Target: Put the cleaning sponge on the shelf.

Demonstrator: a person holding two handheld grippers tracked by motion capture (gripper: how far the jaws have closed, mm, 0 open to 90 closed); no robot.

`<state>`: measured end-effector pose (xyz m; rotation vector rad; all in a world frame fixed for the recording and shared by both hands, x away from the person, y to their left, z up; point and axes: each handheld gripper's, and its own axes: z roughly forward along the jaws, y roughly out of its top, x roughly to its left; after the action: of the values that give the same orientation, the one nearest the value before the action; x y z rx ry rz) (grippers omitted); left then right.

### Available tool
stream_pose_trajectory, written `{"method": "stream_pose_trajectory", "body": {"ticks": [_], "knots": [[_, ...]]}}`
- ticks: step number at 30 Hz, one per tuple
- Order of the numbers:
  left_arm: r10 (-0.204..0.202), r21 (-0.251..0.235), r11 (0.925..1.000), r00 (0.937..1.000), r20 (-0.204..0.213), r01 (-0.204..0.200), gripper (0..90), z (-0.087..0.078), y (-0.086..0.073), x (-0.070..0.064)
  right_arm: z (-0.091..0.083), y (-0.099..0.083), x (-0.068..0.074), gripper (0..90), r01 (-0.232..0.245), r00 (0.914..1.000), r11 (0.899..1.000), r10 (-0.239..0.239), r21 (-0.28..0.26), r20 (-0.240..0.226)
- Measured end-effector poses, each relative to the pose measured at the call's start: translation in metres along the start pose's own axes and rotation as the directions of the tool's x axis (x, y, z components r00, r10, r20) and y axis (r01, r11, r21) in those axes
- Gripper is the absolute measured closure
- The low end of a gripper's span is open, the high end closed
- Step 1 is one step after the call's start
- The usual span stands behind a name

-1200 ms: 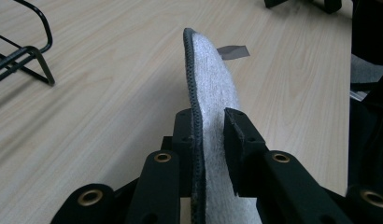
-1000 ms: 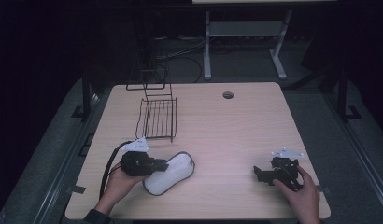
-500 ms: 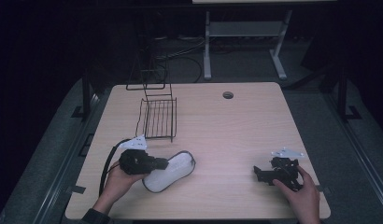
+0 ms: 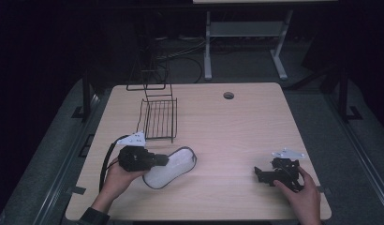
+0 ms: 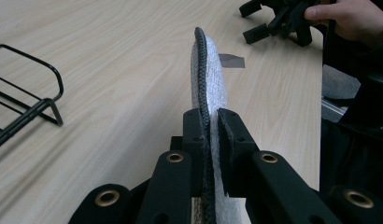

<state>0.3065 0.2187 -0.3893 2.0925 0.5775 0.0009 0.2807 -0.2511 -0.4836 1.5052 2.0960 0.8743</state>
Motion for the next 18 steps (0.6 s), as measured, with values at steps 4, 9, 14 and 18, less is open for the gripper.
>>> {"method": "stream_pose_trajectory", "body": {"ticks": [4, 9, 14, 18], "knots": [[0.001, -0.004, 1.0, 1.0, -0.003, -0.001, 82.0, -0.001, 0.003, 0.003, 0.0, 0.0, 0.0, 0.0, 0.0, 1.0, 1.0, 0.0, 0.0, 0.0], [-0.01, -0.008, 0.9999, 0.9999, -0.009, 0.01, 81.9, -0.003, 0.006, 0.008, 0.0, 0.0, 0.0, 0.0, 0.0, 1.0, 1.0, 0.0, 0.0, 0.0], [-0.013, -0.016, 0.9998, 0.9998, -0.018, 0.013, 81.9, -0.006, 0.009, 0.013, 0.0, 0.0, 0.0, 0.0, 0.0, 1.0, 1.0, 0.0, 0.0, 0.0], [-0.016, -0.023, 0.9996, 0.9995, -0.028, 0.015, 81.9, -0.009, 0.011, 0.018, 0.0, 0.0, 0.0, 0.0, 0.0, 1.0, 1.0, 0.0, 0.0, 0.0]]}}
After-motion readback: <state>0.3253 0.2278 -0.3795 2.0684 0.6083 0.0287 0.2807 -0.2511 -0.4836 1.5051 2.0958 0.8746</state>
